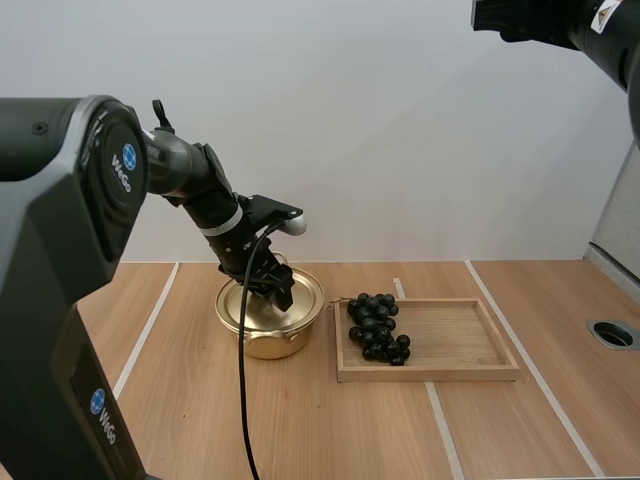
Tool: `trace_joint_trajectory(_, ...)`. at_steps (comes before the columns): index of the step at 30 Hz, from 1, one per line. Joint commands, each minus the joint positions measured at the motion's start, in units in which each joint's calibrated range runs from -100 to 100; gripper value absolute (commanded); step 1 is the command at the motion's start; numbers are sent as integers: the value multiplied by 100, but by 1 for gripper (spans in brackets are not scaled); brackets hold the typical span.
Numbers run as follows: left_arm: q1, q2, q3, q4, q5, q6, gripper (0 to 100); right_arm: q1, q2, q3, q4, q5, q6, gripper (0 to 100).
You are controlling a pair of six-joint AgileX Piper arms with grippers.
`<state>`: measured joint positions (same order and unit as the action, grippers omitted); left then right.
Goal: Open the pot, put the pineapple inside, and close it
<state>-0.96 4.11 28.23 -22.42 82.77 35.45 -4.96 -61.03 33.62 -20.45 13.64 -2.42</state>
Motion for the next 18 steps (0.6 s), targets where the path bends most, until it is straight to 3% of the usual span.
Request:
trace_joint_trajectory(1,10,-83,-128,63,572,2,100,-28,-52,13,-3,-2,-56,100)
trace_joint_trajectory(8,10,-625,-1443,11,654,-805,100,-28,-52,13,-5,36,-56,100)
trace_joint_trajectory(11,26,-1031,-1906,-66,644,-767,100,-28,-52,13,-5,192,-56,100)
trace_joint_trajectory(14,123,-1636,-2036,-710,-36,-623,100,-28,-52,13,-5,572,-56,100)
trace_joint_trajectory(18,368,-2692,-2036,-1721,-1751,-521,100,-28,-52,13,-96,822,-137,100)
